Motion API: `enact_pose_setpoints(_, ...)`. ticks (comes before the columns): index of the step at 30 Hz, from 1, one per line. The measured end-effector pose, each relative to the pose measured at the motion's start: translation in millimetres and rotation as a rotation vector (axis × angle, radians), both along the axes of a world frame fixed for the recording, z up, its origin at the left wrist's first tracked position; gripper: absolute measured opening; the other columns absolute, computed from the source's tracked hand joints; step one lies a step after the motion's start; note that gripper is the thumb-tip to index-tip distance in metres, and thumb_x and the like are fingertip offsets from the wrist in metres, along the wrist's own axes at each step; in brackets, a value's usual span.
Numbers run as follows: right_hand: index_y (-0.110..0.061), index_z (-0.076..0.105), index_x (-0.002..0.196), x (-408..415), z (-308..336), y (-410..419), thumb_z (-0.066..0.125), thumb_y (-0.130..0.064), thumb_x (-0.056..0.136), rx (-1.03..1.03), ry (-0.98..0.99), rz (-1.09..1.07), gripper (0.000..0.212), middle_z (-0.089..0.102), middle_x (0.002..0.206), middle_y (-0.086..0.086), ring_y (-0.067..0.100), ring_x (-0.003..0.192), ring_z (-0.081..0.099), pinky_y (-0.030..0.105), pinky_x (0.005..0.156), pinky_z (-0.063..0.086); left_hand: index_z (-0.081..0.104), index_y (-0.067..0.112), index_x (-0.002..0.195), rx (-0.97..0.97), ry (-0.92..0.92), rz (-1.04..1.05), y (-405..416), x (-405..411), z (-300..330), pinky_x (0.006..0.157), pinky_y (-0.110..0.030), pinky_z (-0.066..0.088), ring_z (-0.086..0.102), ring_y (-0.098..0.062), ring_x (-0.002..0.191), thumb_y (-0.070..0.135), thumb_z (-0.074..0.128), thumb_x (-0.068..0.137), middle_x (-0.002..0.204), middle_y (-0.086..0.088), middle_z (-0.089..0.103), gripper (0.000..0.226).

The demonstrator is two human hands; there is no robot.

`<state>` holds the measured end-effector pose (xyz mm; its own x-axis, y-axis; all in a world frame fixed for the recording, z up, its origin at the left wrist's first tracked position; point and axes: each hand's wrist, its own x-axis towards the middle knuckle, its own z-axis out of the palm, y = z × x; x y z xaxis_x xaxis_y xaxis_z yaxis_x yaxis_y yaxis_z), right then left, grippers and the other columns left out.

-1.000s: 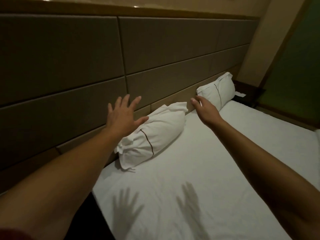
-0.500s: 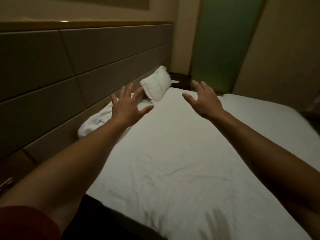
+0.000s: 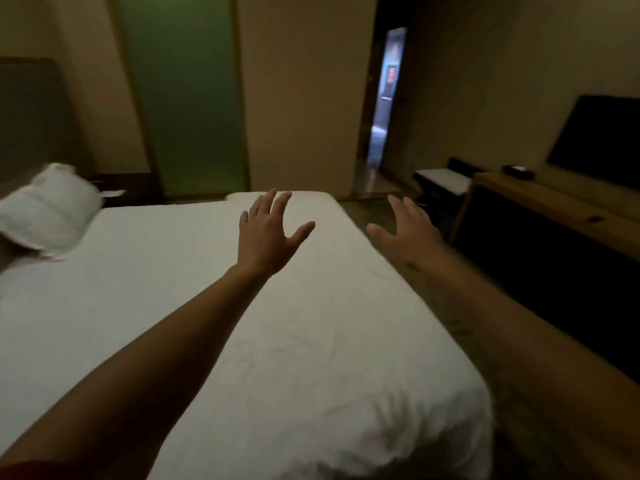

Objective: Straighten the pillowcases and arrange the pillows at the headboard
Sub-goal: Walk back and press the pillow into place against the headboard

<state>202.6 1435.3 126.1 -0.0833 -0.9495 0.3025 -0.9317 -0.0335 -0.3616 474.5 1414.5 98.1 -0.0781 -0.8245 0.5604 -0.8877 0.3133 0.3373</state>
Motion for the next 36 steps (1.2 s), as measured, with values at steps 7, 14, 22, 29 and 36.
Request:
enact_pose_setpoints(7,-0.034,0.014,0.159,-242,-6,46,0.042,-0.072,0.092,0.050,0.006,-0.195,0.083,0.007,0.170,0.000,0.028,0.156,0.007,0.055,0.121,0.021,0.039,0.039,0.145,-0.071,-0.060,-0.211,-32,-249,-18,0.117,-0.059,0.021,0.018,-0.027,0.151,0.079,0.030,0.089,0.160,0.002,0.031,0.069)
enact_pose_setpoints(14,-0.038,0.014,0.158,-367,-10,16,0.039,-0.073,0.092,0.047,0.006,-0.256,0.079,0.007,0.170,-0.001,0.027,0.155,0.006,0.055,0.121,0.021,0.019,0.041,0.153,-0.055,-0.060,-0.203,-82,-389,-35,0.117,-0.060,0.010,0.007,-0.027,0.153,0.082,0.028,0.086,0.165,-0.002,0.017,0.079)
enact_pose_setpoints(22,-0.038,0.012,0.159,-565,-65,-154,0.038,-0.072,0.093,0.063,0.110,-0.187,0.079,0.008,0.169,0.001,0.027,0.155,0.006,0.055,0.120,0.021,0.018,0.037,0.154,0.000,-0.114,-0.146,-283,-575,-83,0.117,-0.063,0.009,0.007,-0.030,0.152,0.082,0.029,0.085,0.165,-0.004,0.013,0.082)
enact_pose_setpoints(29,-0.035,0.013,0.159,-676,-54,-340,0.040,-0.071,0.093,0.104,0.174,-0.111,0.080,0.010,0.169,0.002,0.029,0.155,0.009,0.056,0.120,0.024,0.019,0.034,0.153,0.054,-0.113,-0.070,-451,-651,-69,0.117,-0.063,0.009,0.010,-0.031,0.152,0.079,0.031,0.087,0.164,-0.006,0.017,0.081)
enact_pose_setpoints(36,-0.034,0.015,0.159,-725,-49,-526,0.041,-0.069,0.094,0.057,0.236,0.081,0.078,0.009,0.169,0.004,0.030,0.155,0.007,0.057,0.120,0.025,0.026,0.034,0.151,0.063,-0.096,0.059,-591,-694,-67,0.116,-0.063,0.011,0.015,-0.030,0.151,0.081,0.025,0.088,0.163,-0.006,0.023,0.078)
